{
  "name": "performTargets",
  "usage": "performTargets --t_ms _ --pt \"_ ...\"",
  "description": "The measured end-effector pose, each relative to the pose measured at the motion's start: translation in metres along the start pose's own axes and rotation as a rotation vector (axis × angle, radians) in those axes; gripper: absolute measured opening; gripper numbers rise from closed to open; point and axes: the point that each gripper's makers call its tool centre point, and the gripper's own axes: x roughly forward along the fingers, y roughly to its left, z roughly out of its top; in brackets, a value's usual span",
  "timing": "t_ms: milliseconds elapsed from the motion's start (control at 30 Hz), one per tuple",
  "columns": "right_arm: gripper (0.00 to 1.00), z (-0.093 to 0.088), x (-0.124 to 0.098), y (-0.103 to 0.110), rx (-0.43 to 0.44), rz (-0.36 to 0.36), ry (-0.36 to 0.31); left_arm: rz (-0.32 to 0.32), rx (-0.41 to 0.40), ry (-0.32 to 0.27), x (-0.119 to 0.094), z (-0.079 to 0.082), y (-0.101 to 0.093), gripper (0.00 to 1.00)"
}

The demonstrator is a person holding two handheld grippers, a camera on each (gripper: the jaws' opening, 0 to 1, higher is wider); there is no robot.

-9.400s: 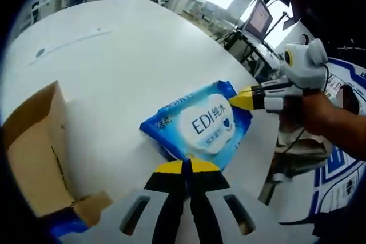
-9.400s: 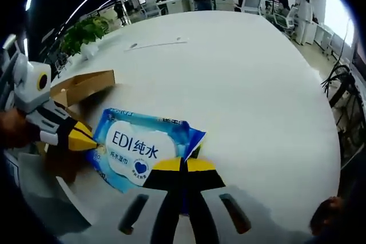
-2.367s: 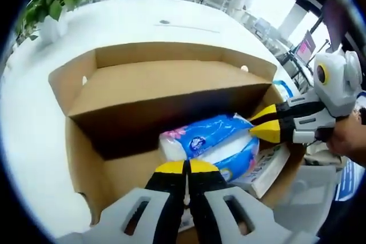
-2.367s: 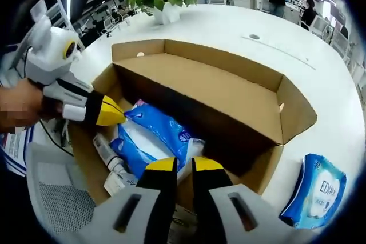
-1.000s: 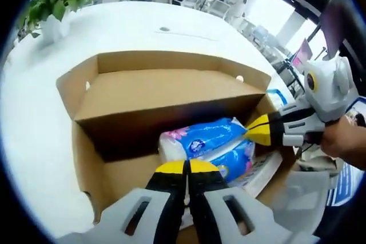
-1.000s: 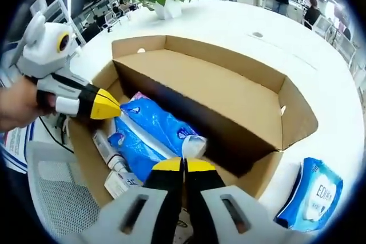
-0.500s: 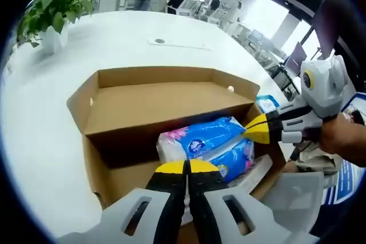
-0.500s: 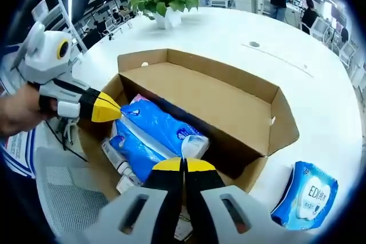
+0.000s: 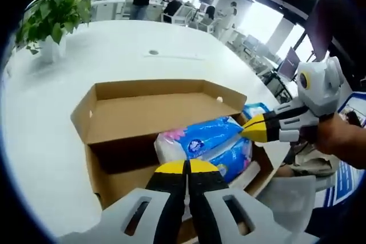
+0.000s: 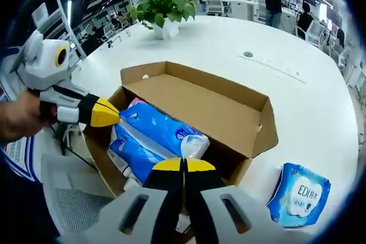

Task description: Operate the shoe box by opening the lid, removing the specified soft item, and placing it in the target area until the item is outside and the box remains undamaged.

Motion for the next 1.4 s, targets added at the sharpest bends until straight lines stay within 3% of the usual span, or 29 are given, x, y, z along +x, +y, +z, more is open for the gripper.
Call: performTargets --t_ms 433,867,1400 --pt "0.00 0.005 -0.020 -0.007 0.027 -0.021 -0.030 -0.034 0.030 -0.026 -0.008 0.016 -0.021 0.00" --pt "0.00 0.003 -0.039 -0.018 0.055 -0.048 -0.053 -0.066 0.051 -0.019 -0.005 0.020 -0.042 0.00" --pt "0.00 -0.009 -0.072 -0.054 0.096 -0.107 -0.086 -0.138 0.101 -0.006 0.013 0.034 -0.087 0.00"
